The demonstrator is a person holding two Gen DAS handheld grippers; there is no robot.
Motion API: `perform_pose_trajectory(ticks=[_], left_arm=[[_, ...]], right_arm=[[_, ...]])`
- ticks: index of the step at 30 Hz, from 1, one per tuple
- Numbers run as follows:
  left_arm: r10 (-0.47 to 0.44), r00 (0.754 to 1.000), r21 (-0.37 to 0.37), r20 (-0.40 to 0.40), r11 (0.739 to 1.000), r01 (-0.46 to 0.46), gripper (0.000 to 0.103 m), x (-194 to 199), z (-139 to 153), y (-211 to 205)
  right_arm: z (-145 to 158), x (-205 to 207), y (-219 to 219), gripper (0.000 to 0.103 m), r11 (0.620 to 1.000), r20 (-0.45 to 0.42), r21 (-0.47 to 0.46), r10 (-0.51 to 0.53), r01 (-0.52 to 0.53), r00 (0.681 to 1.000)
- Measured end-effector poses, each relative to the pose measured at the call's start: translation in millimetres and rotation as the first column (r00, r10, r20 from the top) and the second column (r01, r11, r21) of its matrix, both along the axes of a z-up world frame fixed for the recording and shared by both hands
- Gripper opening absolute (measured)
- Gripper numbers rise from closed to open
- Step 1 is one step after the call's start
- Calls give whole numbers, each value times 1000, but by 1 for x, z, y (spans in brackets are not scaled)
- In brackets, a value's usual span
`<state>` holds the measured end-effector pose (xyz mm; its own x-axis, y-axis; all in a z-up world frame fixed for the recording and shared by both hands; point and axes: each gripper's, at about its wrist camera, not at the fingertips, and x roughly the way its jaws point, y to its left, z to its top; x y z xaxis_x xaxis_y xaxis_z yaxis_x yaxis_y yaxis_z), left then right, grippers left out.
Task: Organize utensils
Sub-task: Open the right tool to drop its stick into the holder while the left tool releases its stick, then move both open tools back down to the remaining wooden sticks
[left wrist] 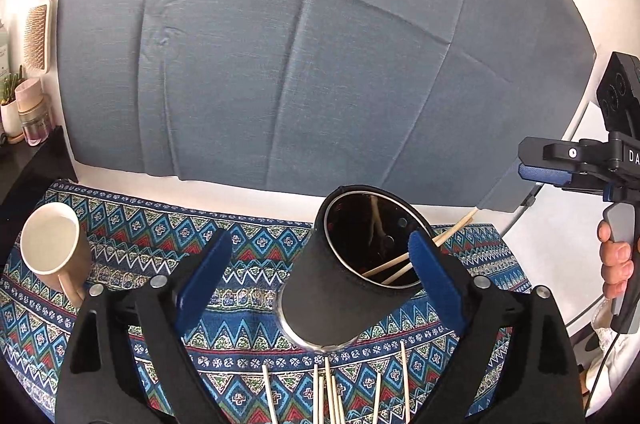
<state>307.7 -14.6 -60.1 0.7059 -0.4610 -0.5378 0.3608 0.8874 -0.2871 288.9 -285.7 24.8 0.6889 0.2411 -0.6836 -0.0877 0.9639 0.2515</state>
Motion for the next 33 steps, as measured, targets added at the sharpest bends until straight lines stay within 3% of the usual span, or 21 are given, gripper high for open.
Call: perform_pose_trajectory(ticks=[1,4,15,33], left_arm=[[15,1000,16,9,1000,-15,97,-3,1,-1],[31,999,46,20,998,-32,97,-9,4,4],[101,993,97,-61,991,-95,97,-33,4,25],[103,975,171,-197,983,-69,97,-63,-33,35]], right_arm=[[2,-2,1,85,1000,7,-8,-4,4,1000],[5,-10,1,86,1000,24,-19,-16,16,1000],[-2,-44,0,87,1000,34,-4,-21,21,999],[-67,-79,9,87,999,-88,-37,-41,38,995]])
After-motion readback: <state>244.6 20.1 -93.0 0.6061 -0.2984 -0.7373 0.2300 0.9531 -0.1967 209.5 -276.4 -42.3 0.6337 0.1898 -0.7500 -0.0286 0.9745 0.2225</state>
